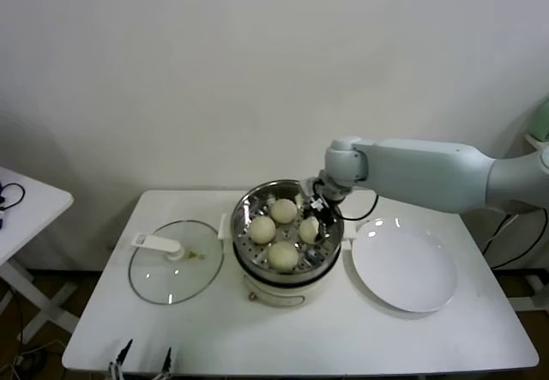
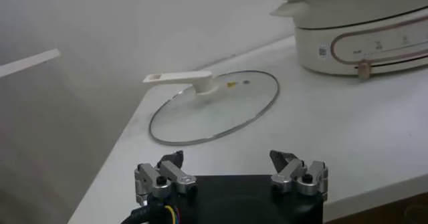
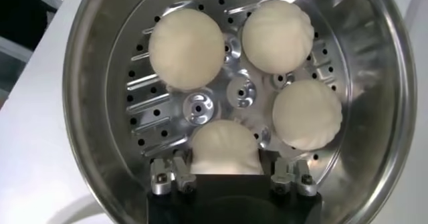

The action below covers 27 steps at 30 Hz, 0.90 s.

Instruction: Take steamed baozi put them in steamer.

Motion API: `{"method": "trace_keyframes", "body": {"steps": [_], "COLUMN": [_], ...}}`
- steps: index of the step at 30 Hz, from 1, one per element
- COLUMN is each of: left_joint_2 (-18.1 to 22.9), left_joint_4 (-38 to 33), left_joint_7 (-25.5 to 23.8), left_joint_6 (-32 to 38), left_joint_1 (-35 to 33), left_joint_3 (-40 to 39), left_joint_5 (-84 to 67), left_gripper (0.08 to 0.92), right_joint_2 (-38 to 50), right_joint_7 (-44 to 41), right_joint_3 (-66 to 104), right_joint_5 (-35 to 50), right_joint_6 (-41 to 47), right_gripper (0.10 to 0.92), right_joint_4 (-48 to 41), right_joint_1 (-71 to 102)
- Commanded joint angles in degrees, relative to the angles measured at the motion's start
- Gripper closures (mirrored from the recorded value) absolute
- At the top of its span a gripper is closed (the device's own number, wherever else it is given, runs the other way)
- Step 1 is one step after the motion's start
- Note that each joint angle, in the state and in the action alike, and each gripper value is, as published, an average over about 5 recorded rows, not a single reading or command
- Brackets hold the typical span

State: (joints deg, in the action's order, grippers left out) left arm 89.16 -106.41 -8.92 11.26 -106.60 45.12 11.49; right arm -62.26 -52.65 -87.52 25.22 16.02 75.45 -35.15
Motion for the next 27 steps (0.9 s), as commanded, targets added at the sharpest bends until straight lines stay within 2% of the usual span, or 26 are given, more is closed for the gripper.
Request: {"method": "trace_keyframes", "body": {"steps": [1,4,8,13,19,27], "left_joint_2": [-0.1,-0.16,-0.25,-0.52,-0.97,-1.3], "left_joint_4": [-0.35,-0.69,-1.54,-1.94,-2.22,-1.7], "left_joint_7": [-0.01,-0.16,-0.43,-0.28,0.08,0.05], "left_joint_6": [0.03,-0.07,-0.45,-0.53,-0.58,-0.65], "left_joint_1": [-0.26,-0.41,-0.6,-0.37,-0.02,0.61], "left_joint_3": [0.28,0.32,0.22,0.18,-0.16,-0.38], "left_joint_5": [-0.14,-0.56,-1.61,-2.02,-2.91,-2.93], "left_gripper": [0.177,0.177,0.177,0.177,0.177,0.177], "right_joint_2": [1.52,3.63,7.77,15.93,27.73,39.37], "right_joint_7": [0.04,-0.76,1.6,16.58,31.01,41.31], "right_joint_3": [-0.45,-1.94,-2.86,2.28,18.33,47.25], "right_joint_5": [5.35,9.79,12.56,15.26,20.71,17.57], "right_joint_6": [-0.12,-0.24,0.41,3.93,7.07,7.05], "right_gripper": [0.286,0.224,0.204,0.203,0.203,0.203], "right_joint_4": [1.59,3.19,5.49,10.37,18.9,30.59], "right_joint_1": [-4.51,-9.45,-13.97,-12.12,0.5,29.09]}}
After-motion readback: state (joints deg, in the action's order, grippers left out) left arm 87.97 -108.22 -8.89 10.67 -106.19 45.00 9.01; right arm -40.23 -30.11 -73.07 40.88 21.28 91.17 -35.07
